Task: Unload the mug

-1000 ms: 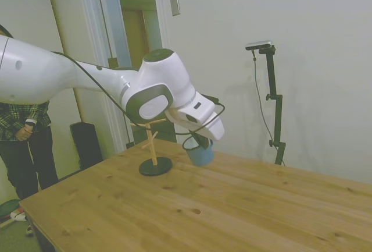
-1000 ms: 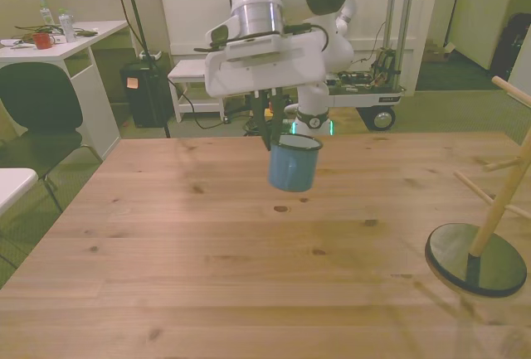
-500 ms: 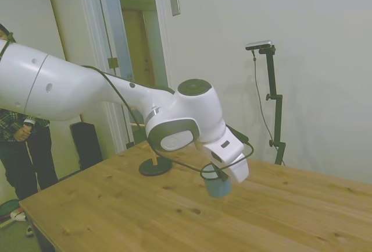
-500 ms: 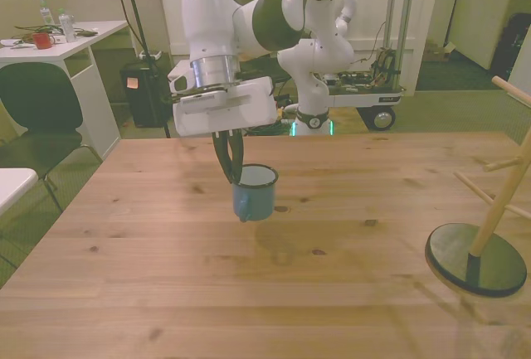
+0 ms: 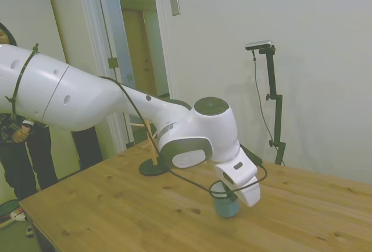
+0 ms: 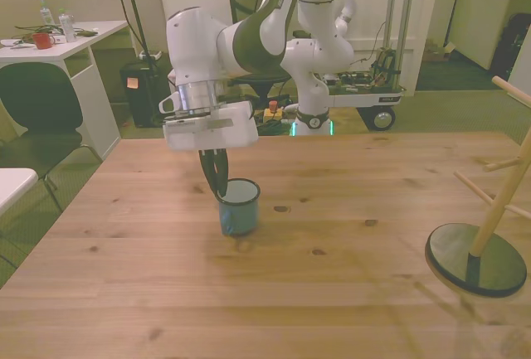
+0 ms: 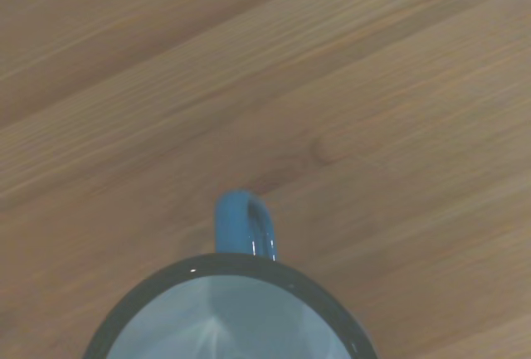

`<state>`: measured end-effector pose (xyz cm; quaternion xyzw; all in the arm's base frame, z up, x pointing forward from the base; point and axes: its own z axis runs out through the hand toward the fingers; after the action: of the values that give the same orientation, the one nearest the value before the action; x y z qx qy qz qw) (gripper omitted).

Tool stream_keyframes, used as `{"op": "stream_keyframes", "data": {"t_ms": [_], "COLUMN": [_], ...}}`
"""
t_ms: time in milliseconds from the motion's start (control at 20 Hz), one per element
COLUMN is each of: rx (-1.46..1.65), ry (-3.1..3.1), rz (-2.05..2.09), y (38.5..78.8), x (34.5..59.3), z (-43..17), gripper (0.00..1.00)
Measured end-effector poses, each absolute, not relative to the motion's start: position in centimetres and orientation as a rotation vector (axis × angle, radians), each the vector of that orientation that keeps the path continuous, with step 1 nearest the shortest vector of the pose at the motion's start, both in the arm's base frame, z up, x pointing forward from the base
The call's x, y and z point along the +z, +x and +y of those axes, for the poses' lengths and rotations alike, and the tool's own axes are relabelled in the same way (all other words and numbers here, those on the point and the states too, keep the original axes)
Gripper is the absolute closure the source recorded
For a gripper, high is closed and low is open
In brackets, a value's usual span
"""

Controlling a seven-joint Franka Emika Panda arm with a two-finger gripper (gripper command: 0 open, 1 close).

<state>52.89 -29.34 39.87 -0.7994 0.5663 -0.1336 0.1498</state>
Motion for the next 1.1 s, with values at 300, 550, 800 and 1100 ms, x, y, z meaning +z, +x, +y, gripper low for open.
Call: {"op": "stream_keyframes", "data": {"t_ms": [300, 550, 800, 1100], "rx": [-0.368, -0.345, -0.352, -0.368], "ry": [-2.297, -2.296, -2.303, -2.299], "rz": [1.631, 1.629, 1.618, 1.578], "y": [52.8, 52.7, 52.6, 51.8], "x": [39.5, 39.4, 39.6, 42.3], "z": [-29.5, -29.4, -29.6, -29.0], "gripper": [0.00, 0.00, 0.00, 0.00]}}
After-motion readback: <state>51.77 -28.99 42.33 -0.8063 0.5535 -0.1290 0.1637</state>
